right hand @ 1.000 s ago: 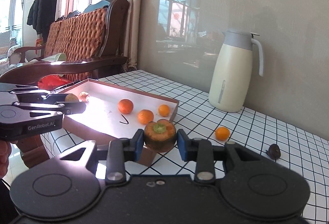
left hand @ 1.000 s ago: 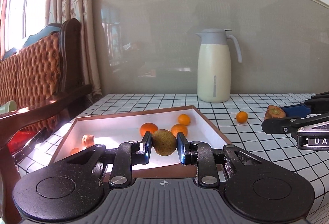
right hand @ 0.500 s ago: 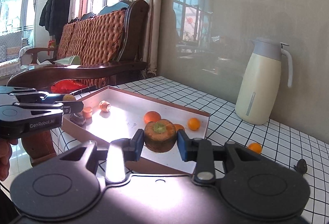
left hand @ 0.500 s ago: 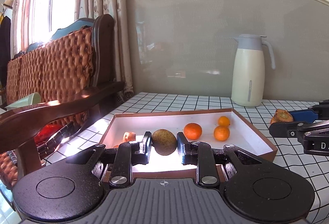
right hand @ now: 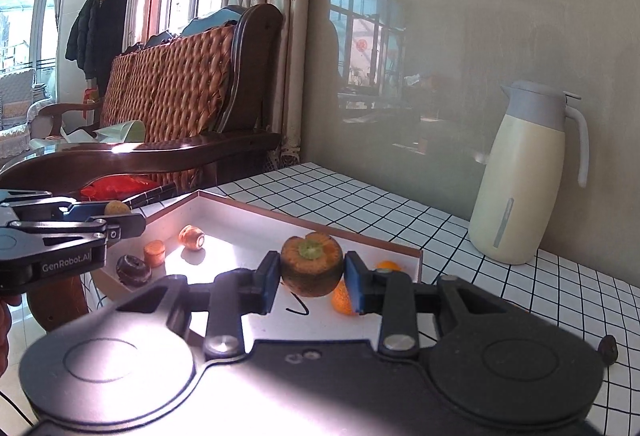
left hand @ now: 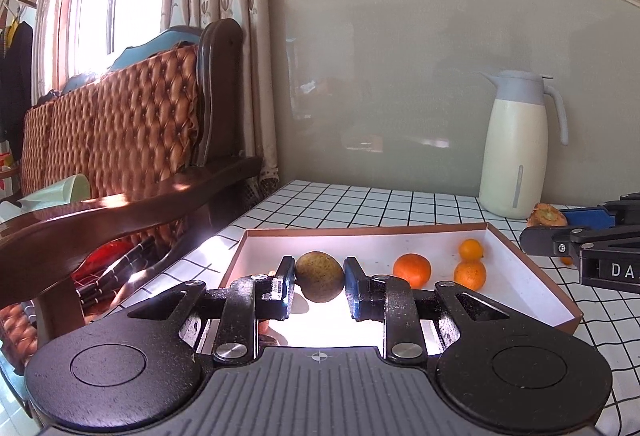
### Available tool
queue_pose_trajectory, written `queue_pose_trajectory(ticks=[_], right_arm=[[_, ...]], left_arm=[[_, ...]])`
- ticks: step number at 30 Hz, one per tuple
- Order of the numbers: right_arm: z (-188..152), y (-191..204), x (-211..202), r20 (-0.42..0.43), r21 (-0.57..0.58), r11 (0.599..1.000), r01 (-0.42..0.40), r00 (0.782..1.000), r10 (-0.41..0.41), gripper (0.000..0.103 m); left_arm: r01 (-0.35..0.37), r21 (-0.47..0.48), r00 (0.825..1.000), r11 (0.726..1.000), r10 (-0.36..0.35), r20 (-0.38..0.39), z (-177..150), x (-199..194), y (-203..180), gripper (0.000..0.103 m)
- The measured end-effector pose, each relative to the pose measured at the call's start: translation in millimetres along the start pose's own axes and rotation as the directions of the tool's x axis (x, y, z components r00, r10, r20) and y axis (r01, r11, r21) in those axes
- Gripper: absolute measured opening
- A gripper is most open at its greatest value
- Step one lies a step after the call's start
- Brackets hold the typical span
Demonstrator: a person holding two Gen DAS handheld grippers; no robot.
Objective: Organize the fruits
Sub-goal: 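Carry the kiwi with the left gripper while the right carries the carrot piece over the tray, then open the left gripper over the tray while the right gripper releases the carrot piece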
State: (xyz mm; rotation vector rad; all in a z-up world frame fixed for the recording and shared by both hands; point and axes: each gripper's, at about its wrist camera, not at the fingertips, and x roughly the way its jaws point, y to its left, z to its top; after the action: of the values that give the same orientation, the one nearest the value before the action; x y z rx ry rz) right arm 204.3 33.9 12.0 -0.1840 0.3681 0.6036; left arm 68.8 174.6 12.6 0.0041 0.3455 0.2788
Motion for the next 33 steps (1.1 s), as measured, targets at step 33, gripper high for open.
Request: queue_pose_trajectory(ticks=[33], right_arm=[[11.9,-39.9,76.8,-0.052,0.051,0.996,0.075,0.996,-0.073,0.026]], left_arm=[[-0.061,-0.031,0.996,0.998,0.059,-0.067,20.6,99.1,27.8,0.026]])
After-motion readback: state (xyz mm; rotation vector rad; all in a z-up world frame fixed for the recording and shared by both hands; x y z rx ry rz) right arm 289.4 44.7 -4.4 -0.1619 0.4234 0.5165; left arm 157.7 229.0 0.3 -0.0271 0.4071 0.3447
